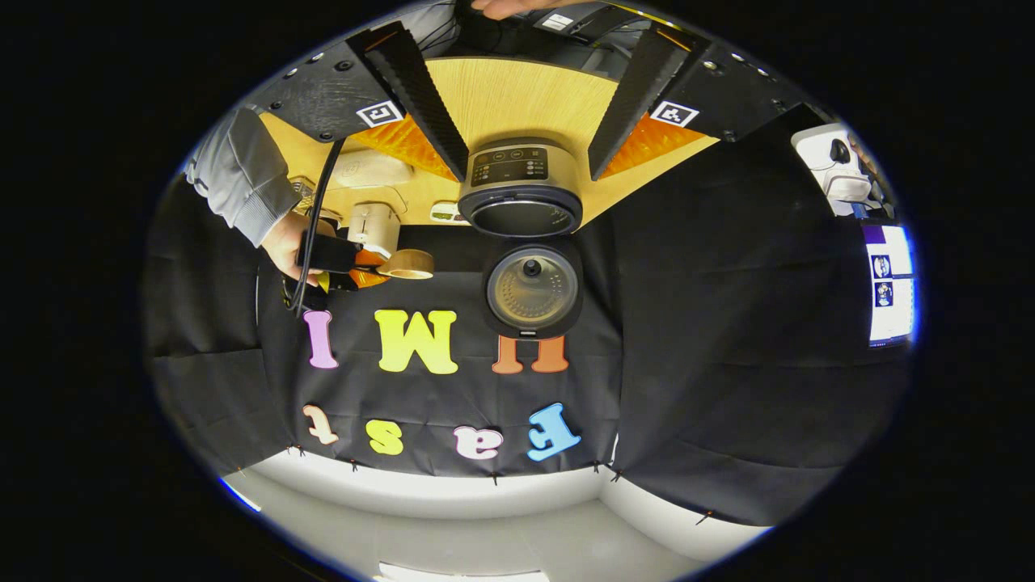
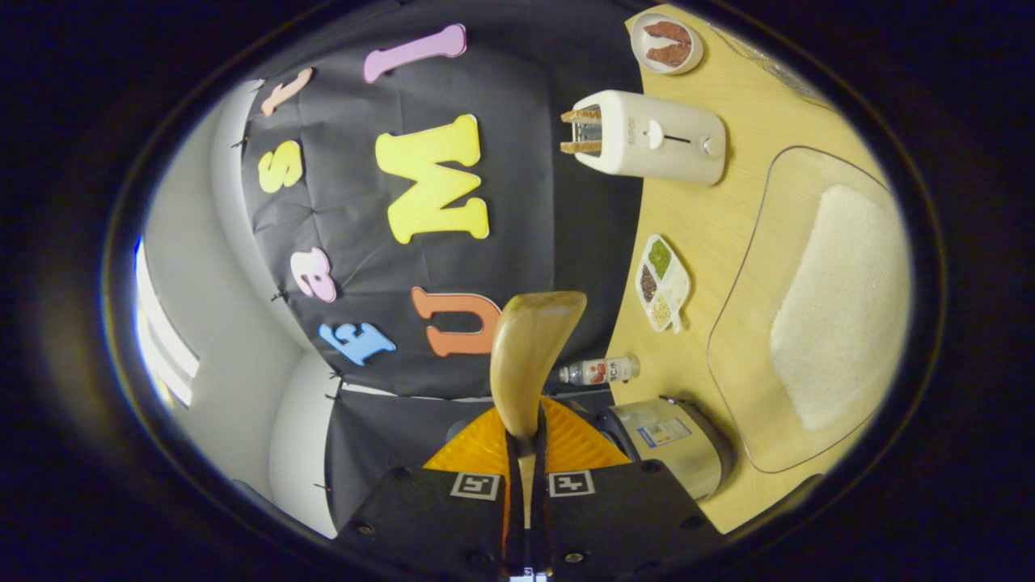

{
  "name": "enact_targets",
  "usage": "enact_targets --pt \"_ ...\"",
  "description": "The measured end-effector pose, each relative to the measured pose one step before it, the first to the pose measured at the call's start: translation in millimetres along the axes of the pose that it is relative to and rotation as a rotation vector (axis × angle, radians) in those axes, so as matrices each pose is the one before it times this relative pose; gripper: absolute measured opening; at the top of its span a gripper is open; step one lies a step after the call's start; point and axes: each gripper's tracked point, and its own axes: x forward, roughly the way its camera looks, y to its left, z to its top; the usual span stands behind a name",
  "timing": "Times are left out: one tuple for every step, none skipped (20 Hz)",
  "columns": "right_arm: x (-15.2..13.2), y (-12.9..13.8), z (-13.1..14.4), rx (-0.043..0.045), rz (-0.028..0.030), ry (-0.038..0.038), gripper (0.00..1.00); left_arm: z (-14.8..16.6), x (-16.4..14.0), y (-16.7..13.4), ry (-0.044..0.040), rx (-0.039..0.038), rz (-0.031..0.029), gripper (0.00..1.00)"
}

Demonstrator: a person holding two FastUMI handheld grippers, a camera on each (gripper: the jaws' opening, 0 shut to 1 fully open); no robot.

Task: Close the left gripper, press the button to open the rice cooker; take a wooden spoon from the chopstick holder with the right hand, scoop a spoonful of rice and pour it into the rice cooker, then put the wooden spoon back into the chopstick holder.

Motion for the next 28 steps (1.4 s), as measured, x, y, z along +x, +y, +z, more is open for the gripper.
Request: enact_targets --pt "8.41 0.12 -12.17 -0.02064 -0.01559 0.01727 0.08 -0.55 -0.34 4.35 0.00002 -0.00241 0.00911 1.00" --pt "7.74 -0.63 -8.91 -0.02779 -0.01633 0.01157 0.08 -0.40 -1.18 3.32 -0.00028 -0.00386 0.00243 0.96" --pt "6.57 1.98 -8.88 -0.03003 -0.01361 0.01393 0.08 0.44 -0.65 0.59 -0.00120 -0.00382 0.00181 0.96" --pt "7.25 1.23 -6.65 -0.03461 -0.01319 0.00876 0.08 0.57 -0.05 0.56 -0.00033 -0.00369 0.00132 0.96" --pt "6.26 1.95 -6.04 -0.03896 -0.01574 0.00461 0.08 0.12 -0.01 1.13 -0.00135 -0.00322 0.00440 1.00" --pt "7.26 1.47 -6.00 -0.04465 -0.01772 0.00774 0.08 0.55 -0.08 0.89 -0.00237 -0.00285 0.00526 1.00" --pt "6.77 1.25 -6.17 -0.04973 -0.01880 0.01019 0.08 -1.04 -0.25 0.56 -0.00072 -0.00275 0.00250 0.96" --pt "6.18 3.11 -4.07 -0.05424 -0.01677 0.00495 0.09 -0.87 0.04 0.41 0.00143 -0.00337 0.00214 0.96" --pt "6.31 1.75 -3.29 -0.05821 -0.01972 -0.00548 0.08 -1.05 0.28 1.04 0.00242 -0.00164 0.00022 0.96" --pt "4.28 2.65 -3.74 -0.07317 -0.02324 0.00939 0.08 -0.79 0.11 0.61 0.00275 0.00071 0.00061 0.96" --pt "4.13 3.02 -2.27 -0.07246 -0.02565 -0.00729 0.09 -0.91 -0.05 0.95 0.00040 0.00280 0.00270 0.96" --pt "4.14 3.17 0.60 -0.07841 -0.02471 -0.00981 0.08 -0.33 -0.13 0.63 -0.00095 0.00207 0.00330 1.00" --pt "1.81 4.65 0.02 -0.07250 -0.01553 -0.00666 0.08 -1.02 0.28 0.90 0.00011 -0.00058 0.00171 0.96" --pt "2.22 4.77 0.39 -0.06382 -0.01099 -0.00901 0.09 -0.68 0.06 0.89 -0.00279 -0.00479 -0.00046 0.96" --pt "1.57 4.93 0.32 -0.04896 -0.00498 -0.00794 0.09 0.22 0.22 0.03 -0.00331 -0.00851 -0.00141 0.96" --pt "3.50 5.03 1.18 -0.03626 -0.00162 -0.00621 0.09 -0.56 0.18 -0.80 0.00222 -0.00937 -0.00214 0.95" --pt "2.12 3.91 -1.36 -0.03208 -0.00639 -0.00430 0.08 -2.07 -0.55 0.57 0.00575 -0.00669 -0.00104 0.95" --pt "4.50 1.20 1.06 -0.03109 -0.00732 -0.00828 0.08 -0.83 -0.64 1.37 0.00305 -0.00238 0.00302 0.96" --pt "0.76 2.36 -1.29 -0.03302 -0.00859 -0.00534 0.08 -0.05 -0.66 1.69 0.00055 0.00148 0.00379 0.95" --pt "1.72 3.21 -1.61 -0.03382 -0.00397 -0.00181 0.09 0.46 -0.27 0.91 -0.00007 0.00310 0.00163 0.95" --pt "1.21 4.52 -0.72 -0.02895 -0.00081 -0.00339 0.08 0.93 -0.26 0.09 -0.00121 0.00289 -0.00270 0.95" --pt "-0.04 4.11 -3.10 -0.02464 0.00249 0.00128 0.09 1.16 -0.50 -0.51 -0.00194 0.00255 -0.00534 0.95" --pt "-0.27 3.43 -1.46 -0.02385 0.00104 -0.00279 0.09 -1.13 -1.86 -0.09 -0.00091 0.00074 0.00023 0.95" --pt "1.38 3.08 -0.95 -0.03027 0.00079 -0.00446 0.09 0.17 -0.62 1.56 -0.00304 0.00061 0.00147 0.96" --pt "0.87 2.66 0.48 -0.03307 -0.00495 -0.00837 0.09 0.51 -0.87 0.89 -0.00179 0.00067 -0.00169 0.96" --pt "-0.50 0.31 0.10 -0.02705 -0.00828 -0.01032 0.09 -0.09 -0.80 0.69 0.00093 0.00007 0.00009 0.96" --pt "-1.69 2.15 -0.13 -0.01881 -0.00262 -0.00991 0.09 -0.02 -0.79 0.53 -0.00006 0.00024 0.00032 0.96" --pt "0.41 3.89 -0.30 -0.02747 0.00568 -0.00444 0.09 -0.65 -0.18 -0.94 0.00154 0.00276 -0.00372 0.96"
